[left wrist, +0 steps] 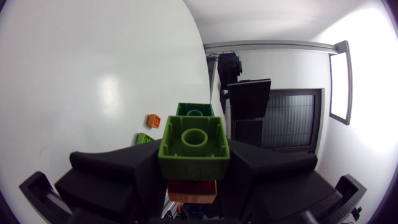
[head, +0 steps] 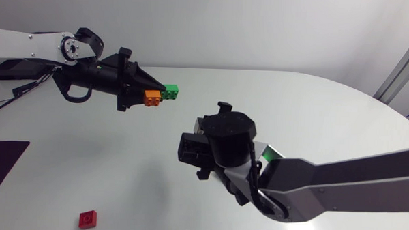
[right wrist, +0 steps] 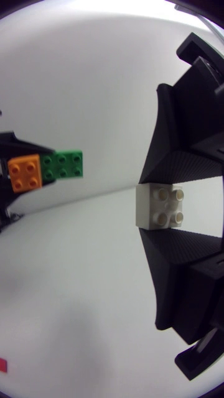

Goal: Separate the duplo bricks

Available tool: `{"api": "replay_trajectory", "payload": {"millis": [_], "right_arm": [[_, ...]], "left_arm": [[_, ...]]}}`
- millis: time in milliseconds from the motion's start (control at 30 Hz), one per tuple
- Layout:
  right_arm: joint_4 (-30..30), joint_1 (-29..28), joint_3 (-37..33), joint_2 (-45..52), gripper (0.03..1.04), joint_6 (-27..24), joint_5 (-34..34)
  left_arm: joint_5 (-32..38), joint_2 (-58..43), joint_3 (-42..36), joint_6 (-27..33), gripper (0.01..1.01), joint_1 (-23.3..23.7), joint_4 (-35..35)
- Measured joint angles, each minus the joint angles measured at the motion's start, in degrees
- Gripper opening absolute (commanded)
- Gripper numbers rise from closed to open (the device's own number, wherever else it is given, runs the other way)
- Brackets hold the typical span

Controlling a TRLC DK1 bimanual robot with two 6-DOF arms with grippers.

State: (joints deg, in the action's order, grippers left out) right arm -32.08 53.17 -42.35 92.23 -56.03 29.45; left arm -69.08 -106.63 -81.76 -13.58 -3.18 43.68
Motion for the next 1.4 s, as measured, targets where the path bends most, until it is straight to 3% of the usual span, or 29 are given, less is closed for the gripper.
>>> {"api": "replay_trajectory", "payload": {"millis": [100, 167, 400, 633, 833, 1267, 1400], "right_arm": [[13.2, -2.19, -3.5, -0.61, 0.26, 7.58, -5.57], [18.64, -3.82, -6.05, -0.61, 0.26, 11.69, -8.74], [23.28, -5.22, -9.99, -0.68, 0.26, 17.05, -12.44], [36.74, -5.29, -15.56, 2.69, 0.26, 22.14, -21.24], [46.31, -5.95, -20.68, 6.1, 0.26, 23.74, -28.68], [57.86, -4.39, -24.85, 14.25, 0.28, 19.3, -31.06], [59.17, -4.31, -26.49, 15.47, 0.48, 18.56, -31.52]], "left_arm": [[0.0, 0.0, 0.0, 0.2, 0.256, -0.33, -0.02], [0.0, 0.0, 0.0, 0.44, 0.254, -0.44, -0.02], [0.02, 0.0, 0.0, 0.96, 0.254, -0.7, -0.02], [0.04, 0.0, 0.02, 1.66, 0.254, -0.68, -0.02], [0.28, 0.0, 0.2, 2.19, 0.254, -0.68, -0.2], [0.74, 0.0, 0.96, 2.91, 0.254, 0.35, -0.2], [0.76, 0.0, 1.01, 3.28, 0.254, 0.39, -0.22]]}}
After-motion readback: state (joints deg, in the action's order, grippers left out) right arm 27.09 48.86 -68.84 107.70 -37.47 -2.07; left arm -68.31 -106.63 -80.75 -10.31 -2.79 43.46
